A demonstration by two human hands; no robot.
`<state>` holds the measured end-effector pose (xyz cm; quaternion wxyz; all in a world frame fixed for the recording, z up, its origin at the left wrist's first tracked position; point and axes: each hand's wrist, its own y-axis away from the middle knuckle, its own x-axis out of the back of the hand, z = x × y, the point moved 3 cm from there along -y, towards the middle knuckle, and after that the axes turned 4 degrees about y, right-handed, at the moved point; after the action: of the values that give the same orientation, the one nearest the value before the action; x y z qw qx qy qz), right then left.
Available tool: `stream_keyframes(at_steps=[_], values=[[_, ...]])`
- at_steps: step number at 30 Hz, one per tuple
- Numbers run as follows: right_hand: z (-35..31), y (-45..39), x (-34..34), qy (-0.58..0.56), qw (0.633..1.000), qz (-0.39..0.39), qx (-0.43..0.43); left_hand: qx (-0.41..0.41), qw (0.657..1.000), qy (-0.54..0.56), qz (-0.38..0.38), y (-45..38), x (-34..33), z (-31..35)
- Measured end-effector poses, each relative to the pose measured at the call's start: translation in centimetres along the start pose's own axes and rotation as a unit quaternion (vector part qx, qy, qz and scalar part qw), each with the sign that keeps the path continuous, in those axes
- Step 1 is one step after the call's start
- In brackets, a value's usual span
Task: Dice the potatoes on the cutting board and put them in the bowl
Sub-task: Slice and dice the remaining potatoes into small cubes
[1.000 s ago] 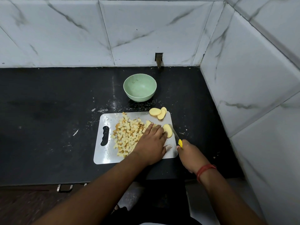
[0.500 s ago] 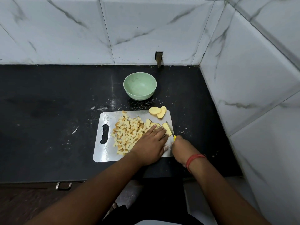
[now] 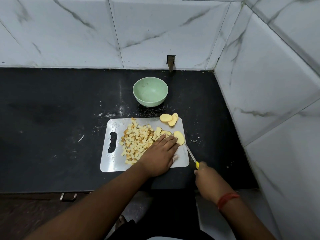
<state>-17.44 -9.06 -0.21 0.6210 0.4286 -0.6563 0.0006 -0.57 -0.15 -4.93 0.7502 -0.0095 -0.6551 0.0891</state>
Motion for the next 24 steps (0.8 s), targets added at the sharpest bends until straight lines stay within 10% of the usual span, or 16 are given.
stream_keyframes(at_steps=[24], values=[[-2.8, -1.9, -1.1, 0.032, 0.999, -0.026, -0.033, 0.007, 1.000, -0.012, 0.001, 0.3, -0.2, -0.8]])
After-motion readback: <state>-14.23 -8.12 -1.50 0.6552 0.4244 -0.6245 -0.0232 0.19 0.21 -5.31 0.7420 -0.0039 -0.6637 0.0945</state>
